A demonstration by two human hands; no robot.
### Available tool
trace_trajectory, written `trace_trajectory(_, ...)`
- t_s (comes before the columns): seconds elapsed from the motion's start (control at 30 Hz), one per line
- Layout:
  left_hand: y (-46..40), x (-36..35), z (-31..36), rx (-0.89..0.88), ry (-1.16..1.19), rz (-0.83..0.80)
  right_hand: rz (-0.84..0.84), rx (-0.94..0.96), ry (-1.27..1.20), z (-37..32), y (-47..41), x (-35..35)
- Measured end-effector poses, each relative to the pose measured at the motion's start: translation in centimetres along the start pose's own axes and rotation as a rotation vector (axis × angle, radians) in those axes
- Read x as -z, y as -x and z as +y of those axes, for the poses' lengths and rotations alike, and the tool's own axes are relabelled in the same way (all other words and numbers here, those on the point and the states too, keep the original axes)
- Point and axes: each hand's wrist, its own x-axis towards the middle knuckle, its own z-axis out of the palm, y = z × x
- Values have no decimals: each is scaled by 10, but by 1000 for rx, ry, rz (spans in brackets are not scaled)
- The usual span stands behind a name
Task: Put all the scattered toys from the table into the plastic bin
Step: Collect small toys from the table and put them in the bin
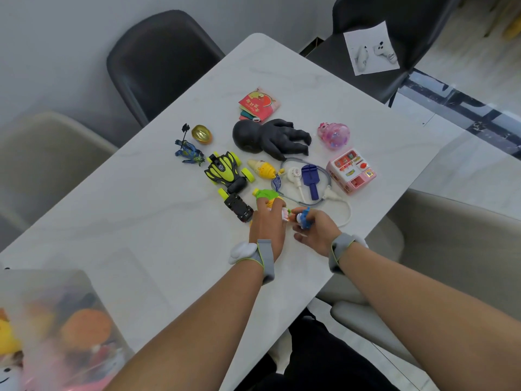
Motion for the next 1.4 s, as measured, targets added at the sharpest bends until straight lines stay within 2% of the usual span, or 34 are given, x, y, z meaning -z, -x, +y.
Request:
trace_trajectory(0.07, 1, 4, 1, 17, -7, 15, -62, -20, -103, -14, 0, -7)
trace_trajectory(0.13, 4, 6, 0, 2, -34, 7, -86, -27, -72, -24, -1, -14)
trace_trajectory(0.2, 8, 7, -4, -19, -39, -10, -18, 70, 287, -29, -4, -14)
trace_trajectory(0.27, 10, 7, -10, -7, -43, -21, 146, 292, 810, -29, -10, -9)
trace_trajectory(0.33, 14, 9, -14, 16, -43, -18, 270, 453, 1205, -33, -15, -5)
trace_trajectory(0.47, 20, 13, -18, 21, -32, 0, 131, 366, 1738, -34, -25, 1)
trace_trajectory(0.57, 25, 21, -21, 38, -26, 0, 145, 333, 1916, -24, -29, 3)
trace_trajectory(0.67, 31, 29, -22, 5, -70, -19, 240, 341, 1857, -2, -26, 2)
trace_trajectory(0.87, 33, 53, -37, 48, -82, 24, 445, 343, 1300, 20, -14, -23)
trace_trajectory(1.0, 41, 69, -52, 50, -88, 73, 499, 425, 1086, 12, -2, -50)
trace_trajectory(1.23, 69, 104, -78, 34, -51, 193, 426, 553, 1062, 12, 33, -114)
trace_trajectory(1.4, 94, 152, -121, 48, -56, 277, 364, 665, 1020, 32, 61, -176)
